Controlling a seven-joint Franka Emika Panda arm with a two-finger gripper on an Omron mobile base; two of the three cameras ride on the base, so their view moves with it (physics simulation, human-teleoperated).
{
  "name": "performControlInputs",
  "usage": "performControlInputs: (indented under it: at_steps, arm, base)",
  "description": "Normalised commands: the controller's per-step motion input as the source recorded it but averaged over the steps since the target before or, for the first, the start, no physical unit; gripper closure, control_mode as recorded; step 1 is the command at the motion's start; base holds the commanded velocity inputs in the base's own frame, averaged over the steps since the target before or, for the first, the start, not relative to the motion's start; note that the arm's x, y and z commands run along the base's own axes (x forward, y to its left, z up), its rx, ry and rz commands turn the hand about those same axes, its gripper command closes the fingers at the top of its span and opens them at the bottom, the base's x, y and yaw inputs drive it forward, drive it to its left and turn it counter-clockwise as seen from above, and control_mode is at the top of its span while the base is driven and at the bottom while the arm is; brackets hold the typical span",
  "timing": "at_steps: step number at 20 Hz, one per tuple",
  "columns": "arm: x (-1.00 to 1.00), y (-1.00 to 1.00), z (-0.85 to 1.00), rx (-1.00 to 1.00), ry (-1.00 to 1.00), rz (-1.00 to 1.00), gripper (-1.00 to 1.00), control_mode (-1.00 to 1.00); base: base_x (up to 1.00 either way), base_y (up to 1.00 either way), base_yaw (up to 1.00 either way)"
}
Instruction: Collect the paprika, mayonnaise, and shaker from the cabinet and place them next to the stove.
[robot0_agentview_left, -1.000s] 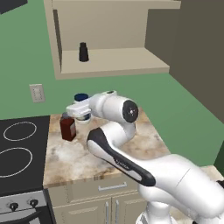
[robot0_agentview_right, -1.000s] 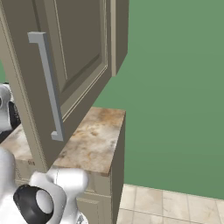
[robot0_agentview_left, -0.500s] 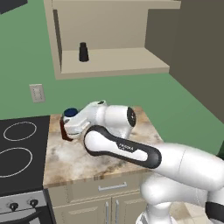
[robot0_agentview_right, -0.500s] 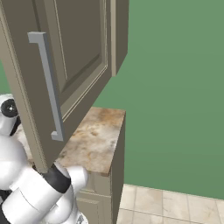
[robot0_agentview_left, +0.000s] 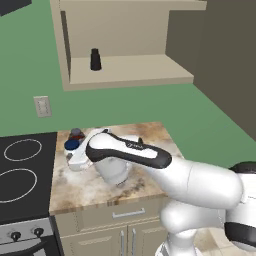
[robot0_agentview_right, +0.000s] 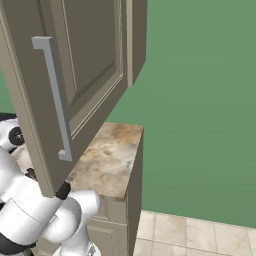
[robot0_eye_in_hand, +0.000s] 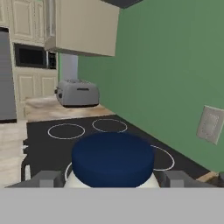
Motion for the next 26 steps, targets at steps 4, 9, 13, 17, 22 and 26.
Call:
performControlInputs:
  at_steps: [4,9,13,17,22,26]
  arm:
    - [-0.23,0.05,-0.44,-0.01,-0.11,0.00,1.00,-1.00]
    - [-0.19,0.00,-0.31,0.00,-0.05,-0.01,1.00,-1.00]
    - [0.00,0.03,-0.12,0.00,0.01,-0.05,1.00,-1.00]
    - [0.11,0.00,0.00,0.00,0.10,-0.01,1.00,-1.00]
    - [0.21,0.00,-0.04,0.00,0.09,0.00,1.00,-1.00]
    - [0.28,0.00,-0.09,0.00,0.08,0.00,1.00,-1.00]
  base:
    - [0.00,0.00,0.00]
    - [0.00,0.00,0.00]
    - [0.00,0.00,0.00]
    - [0.00,0.00,0.00]
    - [0.00,0.00,0.00]
    - [0.00,0.00,0.00]
